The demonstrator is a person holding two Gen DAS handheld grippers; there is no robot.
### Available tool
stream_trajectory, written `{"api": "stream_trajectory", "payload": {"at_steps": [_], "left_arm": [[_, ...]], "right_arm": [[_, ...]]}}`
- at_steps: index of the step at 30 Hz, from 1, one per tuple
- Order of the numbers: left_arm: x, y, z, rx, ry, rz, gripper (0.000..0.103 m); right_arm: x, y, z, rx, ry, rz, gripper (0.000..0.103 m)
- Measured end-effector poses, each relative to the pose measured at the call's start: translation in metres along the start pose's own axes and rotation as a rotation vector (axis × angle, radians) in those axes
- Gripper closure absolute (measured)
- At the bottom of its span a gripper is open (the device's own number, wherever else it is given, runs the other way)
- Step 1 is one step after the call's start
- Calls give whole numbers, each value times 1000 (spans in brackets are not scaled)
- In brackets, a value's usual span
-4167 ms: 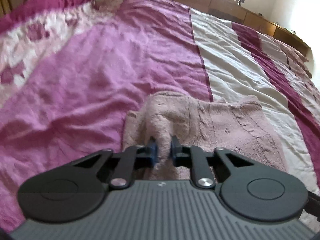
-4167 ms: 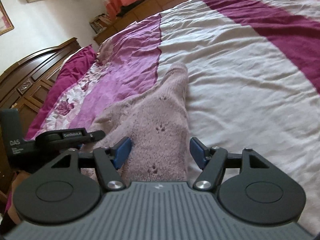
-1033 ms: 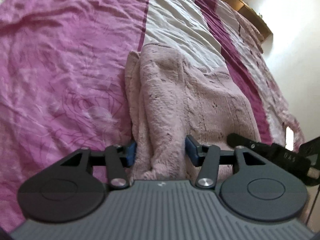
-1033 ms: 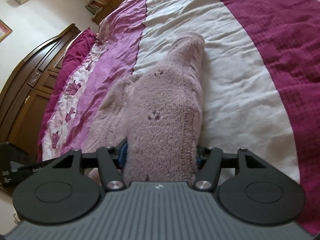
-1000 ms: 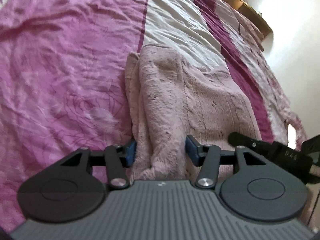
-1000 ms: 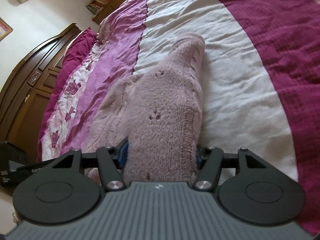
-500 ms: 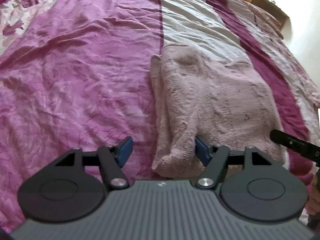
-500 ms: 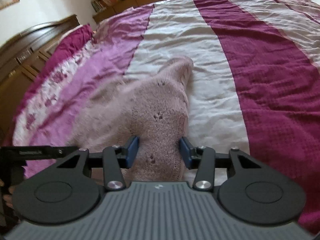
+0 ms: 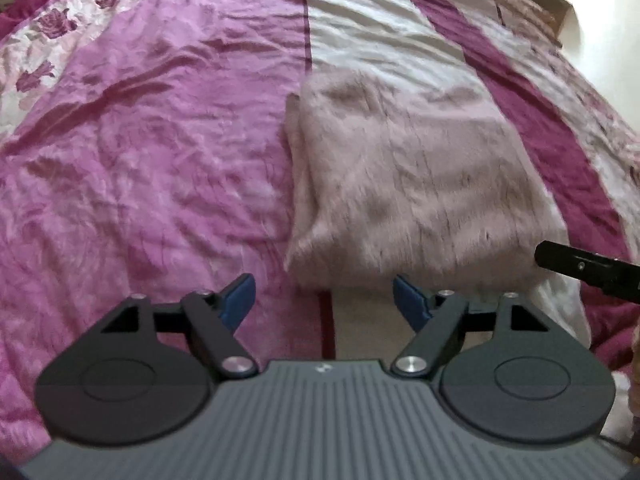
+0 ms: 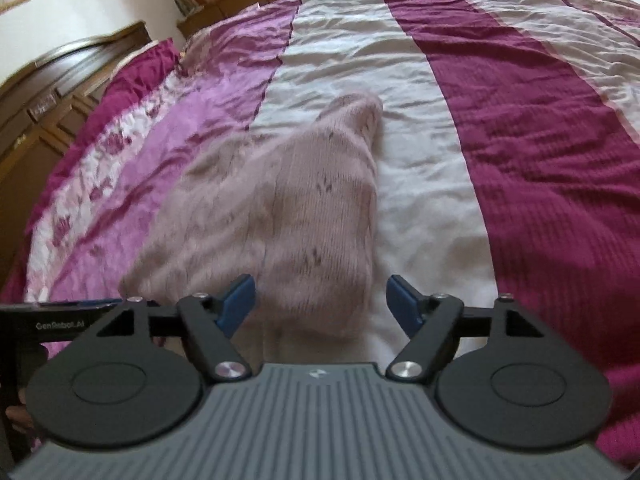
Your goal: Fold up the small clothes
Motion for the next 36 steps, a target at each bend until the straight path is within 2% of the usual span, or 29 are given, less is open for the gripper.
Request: {"api": "stream_trajectory", "payload": {"at_steps": [2, 8, 11, 17, 29, 36], "left_arm": [[9, -5, -1, -26, -5, 21, 26], [33, -21, -8, -71, -26, 95, 26], [37, -22, -12, -106, -47, 89, 26], [39, -24, -12, -131, -13, 83, 26], [39, -26, -10, -147, -8, 83, 25], [39, -27, -10, -150, -9, 80, 25]], "right_arm": [[9, 1, 1, 16, 12, 18, 18], [32, -4, 4, 67, 63, 70, 17], [44, -7, 9, 89, 101, 103, 16], [52, -17, 11, 131, 125, 120, 15], [54, -26, 13, 135, 127, 118, 4], [55, -28, 15, 142, 146, 107, 2]]}}
Point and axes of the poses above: each gripper's, at about its wrist camera, not at the fingertips, and y roughly against the way its jaws point, z to its left, x to its underside, the point moved 10 cm from there along -y, roughly the way its jaws point, and after that the axes turned 13 degrees about x, right-handed, at the moved point
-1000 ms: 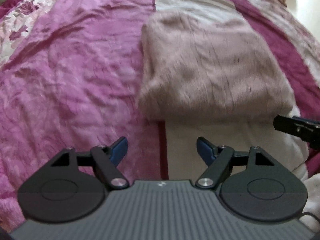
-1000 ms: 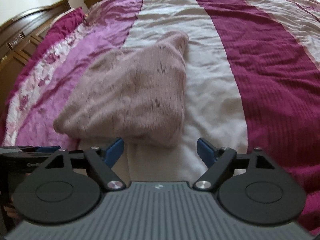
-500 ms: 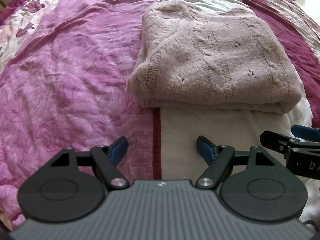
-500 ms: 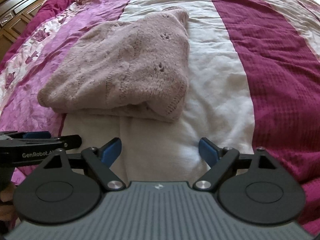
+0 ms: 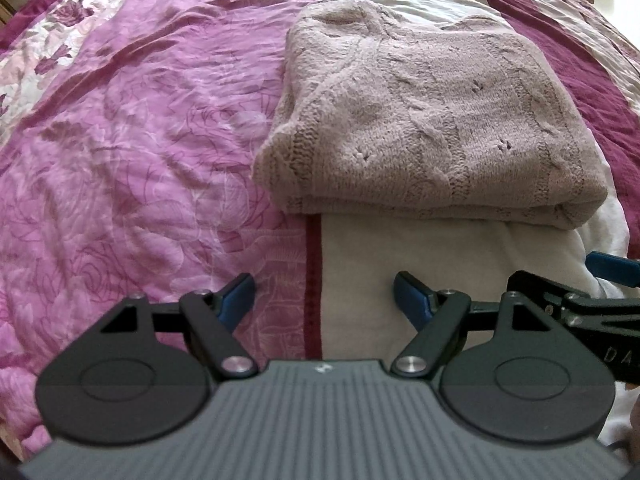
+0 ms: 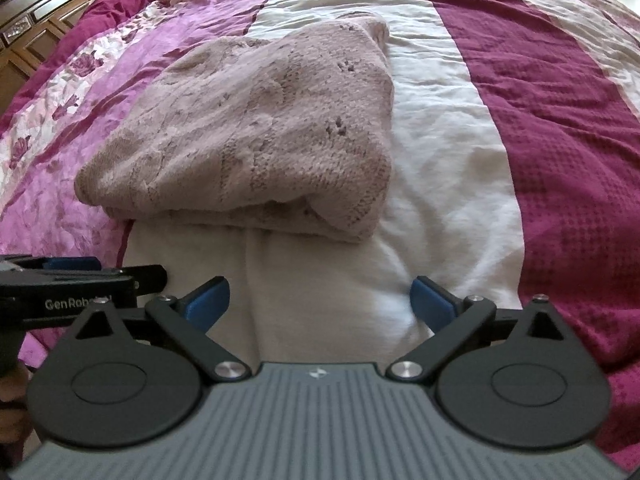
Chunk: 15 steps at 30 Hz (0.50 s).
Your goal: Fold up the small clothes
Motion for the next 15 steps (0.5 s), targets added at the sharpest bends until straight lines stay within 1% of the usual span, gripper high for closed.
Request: {"api": "stream_trajectory", "payload": {"at_steps": [15], "left_arm": [[0, 0, 0, 0, -1, 0, 25]], "right_arm": [[1, -1, 2, 2, 5, -2, 1]]}}
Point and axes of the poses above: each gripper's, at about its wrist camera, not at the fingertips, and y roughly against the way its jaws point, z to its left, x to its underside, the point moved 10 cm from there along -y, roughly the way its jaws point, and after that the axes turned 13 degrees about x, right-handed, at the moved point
